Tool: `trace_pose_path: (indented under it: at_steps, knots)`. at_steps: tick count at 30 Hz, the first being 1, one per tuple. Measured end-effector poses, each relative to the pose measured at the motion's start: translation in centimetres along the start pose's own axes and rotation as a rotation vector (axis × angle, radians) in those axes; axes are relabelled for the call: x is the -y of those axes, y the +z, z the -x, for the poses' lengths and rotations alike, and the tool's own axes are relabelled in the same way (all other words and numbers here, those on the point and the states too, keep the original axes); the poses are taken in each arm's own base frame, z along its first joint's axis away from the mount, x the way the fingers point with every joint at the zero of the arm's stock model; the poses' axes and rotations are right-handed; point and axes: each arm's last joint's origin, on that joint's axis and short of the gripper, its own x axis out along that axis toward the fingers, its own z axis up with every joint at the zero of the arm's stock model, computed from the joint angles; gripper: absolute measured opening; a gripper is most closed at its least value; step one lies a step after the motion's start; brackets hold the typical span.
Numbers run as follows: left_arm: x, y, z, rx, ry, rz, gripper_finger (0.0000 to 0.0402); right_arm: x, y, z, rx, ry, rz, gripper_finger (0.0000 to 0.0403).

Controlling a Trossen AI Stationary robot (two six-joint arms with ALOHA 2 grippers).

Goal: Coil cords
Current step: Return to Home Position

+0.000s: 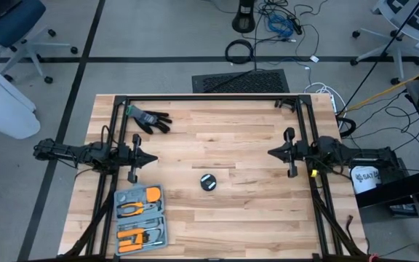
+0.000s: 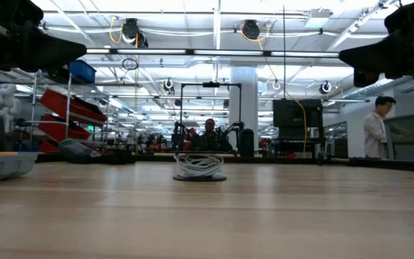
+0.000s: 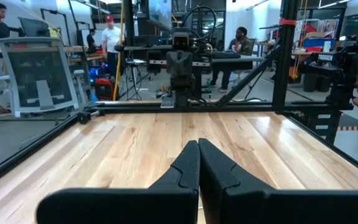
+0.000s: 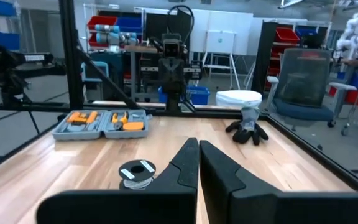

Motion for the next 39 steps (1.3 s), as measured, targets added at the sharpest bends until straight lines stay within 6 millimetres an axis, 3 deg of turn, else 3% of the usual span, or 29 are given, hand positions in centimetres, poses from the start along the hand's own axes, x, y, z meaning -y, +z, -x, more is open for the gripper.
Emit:
trace_pose_path:
  at_steps: [39]
  knots:
    - [0.00, 0.00, 0.00, 0.000, 0.000, 0.000, 0.0000, 0.04, -0.01, 0.00, -0.001, -0.015, -0.034, 0.0000]
